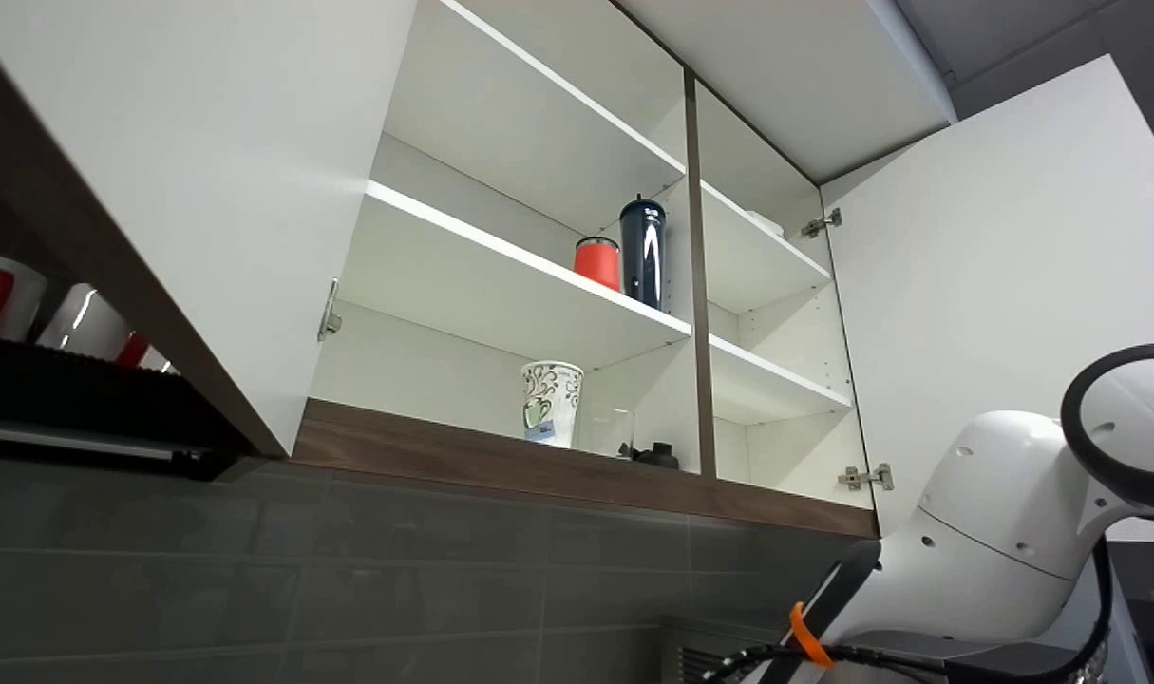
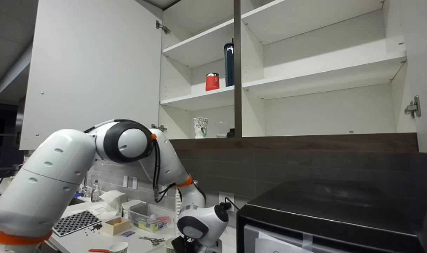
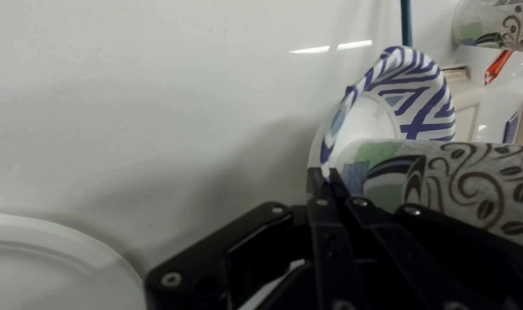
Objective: Put the chopsticks in the cup, then put the bowl in the top cabinet
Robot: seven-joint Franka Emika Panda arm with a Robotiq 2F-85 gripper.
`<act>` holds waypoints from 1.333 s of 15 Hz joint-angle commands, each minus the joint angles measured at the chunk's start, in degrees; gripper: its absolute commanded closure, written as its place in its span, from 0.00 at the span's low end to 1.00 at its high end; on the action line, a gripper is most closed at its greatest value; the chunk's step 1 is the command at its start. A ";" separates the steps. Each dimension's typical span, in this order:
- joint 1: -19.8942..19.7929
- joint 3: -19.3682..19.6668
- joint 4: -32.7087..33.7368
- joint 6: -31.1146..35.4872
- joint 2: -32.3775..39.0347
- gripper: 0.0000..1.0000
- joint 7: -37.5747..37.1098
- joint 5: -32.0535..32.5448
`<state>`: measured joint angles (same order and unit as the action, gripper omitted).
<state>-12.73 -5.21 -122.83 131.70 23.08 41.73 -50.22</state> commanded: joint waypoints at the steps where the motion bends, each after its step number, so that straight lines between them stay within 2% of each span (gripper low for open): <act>1: 1.57 2.50 -4.65 -3.20 -6.23 1.00 -0.47 2.33; 6: 3.31 4.78 -7.98 -6.12 -12.31 1.00 -4.75 8.36; 9: 3.68 5.24 -8.70 -10.73 -15.35 1.00 -5.98 10.98; 15: 4.55 6.19 -8.24 -20.72 -19.97 1.00 -5.86 11.17; 17: 5.26 6.39 -8.66 -21.47 -22.20 1.00 -6.57 11.19; 18: 5.20 6.75 -6.83 -20.40 -18.95 0.98 -4.86 10.30; 20: 5.73 6.86 -6.95 -20.85 -20.41 0.98 -5.58 10.33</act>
<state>-8.22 0.36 -129.89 111.01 2.62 36.15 -39.92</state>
